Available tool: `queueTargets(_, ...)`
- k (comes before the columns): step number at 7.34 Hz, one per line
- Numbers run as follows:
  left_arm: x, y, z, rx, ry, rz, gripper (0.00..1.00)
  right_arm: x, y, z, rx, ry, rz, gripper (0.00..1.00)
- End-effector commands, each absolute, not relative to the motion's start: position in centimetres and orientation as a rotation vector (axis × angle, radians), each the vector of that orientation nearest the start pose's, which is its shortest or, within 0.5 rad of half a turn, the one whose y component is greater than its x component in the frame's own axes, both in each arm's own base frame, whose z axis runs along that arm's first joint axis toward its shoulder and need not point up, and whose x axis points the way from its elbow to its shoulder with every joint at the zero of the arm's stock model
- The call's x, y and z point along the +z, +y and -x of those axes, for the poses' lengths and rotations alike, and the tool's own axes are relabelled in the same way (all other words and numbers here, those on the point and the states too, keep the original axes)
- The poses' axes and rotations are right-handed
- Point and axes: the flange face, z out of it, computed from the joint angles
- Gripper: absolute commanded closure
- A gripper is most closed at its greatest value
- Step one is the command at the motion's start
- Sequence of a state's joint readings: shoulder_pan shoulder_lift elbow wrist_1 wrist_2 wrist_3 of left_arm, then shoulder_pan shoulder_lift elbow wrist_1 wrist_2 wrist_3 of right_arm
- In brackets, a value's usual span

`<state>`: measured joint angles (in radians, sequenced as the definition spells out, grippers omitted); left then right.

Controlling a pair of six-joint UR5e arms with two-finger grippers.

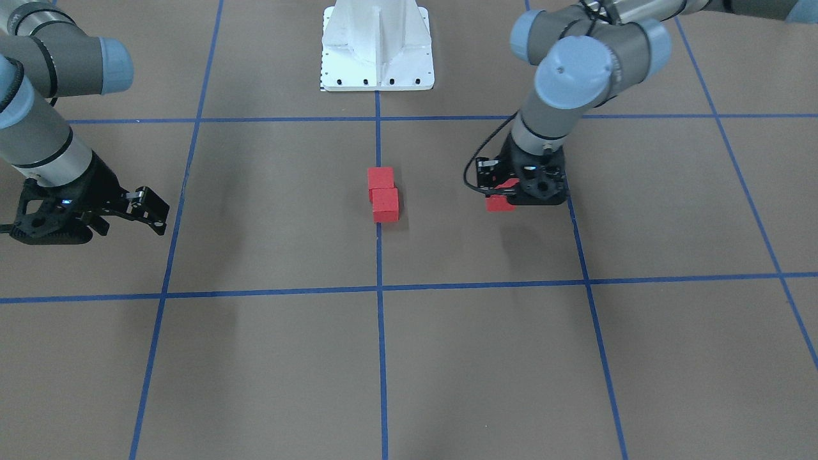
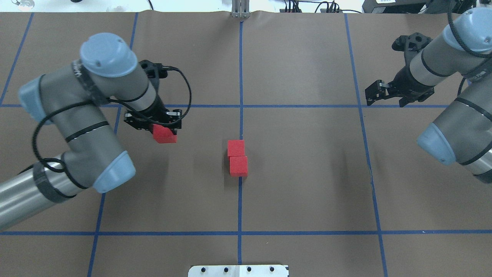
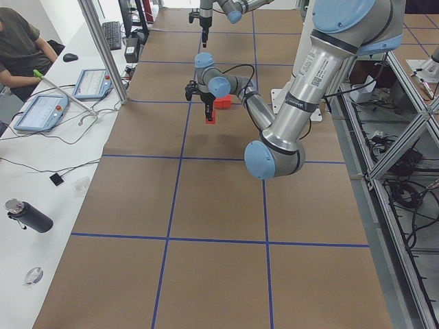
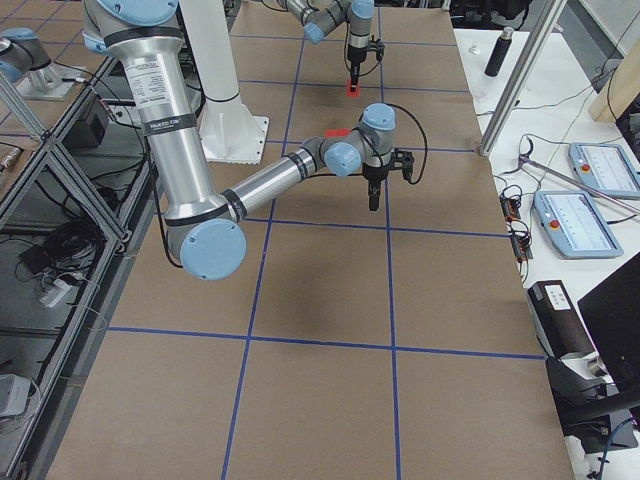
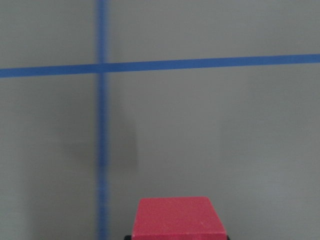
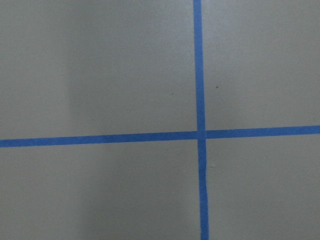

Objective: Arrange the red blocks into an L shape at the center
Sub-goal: 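Lift the red cube and carry it toward the two-cube row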

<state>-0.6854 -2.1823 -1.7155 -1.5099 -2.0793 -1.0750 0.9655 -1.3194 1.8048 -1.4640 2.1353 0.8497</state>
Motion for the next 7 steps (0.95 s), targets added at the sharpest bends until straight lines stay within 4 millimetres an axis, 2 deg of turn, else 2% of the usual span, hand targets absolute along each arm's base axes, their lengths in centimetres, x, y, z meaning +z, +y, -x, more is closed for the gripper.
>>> queueTargets(1,19.9,-48.6,-52.3,-0.028,0.832,0.062,1.00,43.0,-52.3,24.5,0.047,-0.762,-0.066,0.00)
queueTargets(3,19.6,-47.7,-53.0,0.053,0.819,-0.020,1.00,43.5,-52.3,24.6,0.046,-0.756,-0.061,0.00)
queueTargets(4,18.8,-45.8,-55.4,0.030,0.798,-0.036,1.00,43.7,-52.3,24.7,0.046,-0.754,-0.057,0.00)
queueTargets(5,19.0,-45.7,-55.1,-0.096,0.803,0.022,1.00,43.7,-52.3,24.7,0.046,-0.754,-0.057,0.00)
queueTargets(6,18.9,-45.4,-55.4,-0.434,0.803,0.177,1.00,43.8,-52.4,24.7,0.047,-0.753,-0.056,0.00)
queueTargets(7,18.1,-45.3,-55.3,-0.603,0.818,0.250,1.00,43.9,-52.4,24.7,0.047,-0.753,-0.055,0.00)
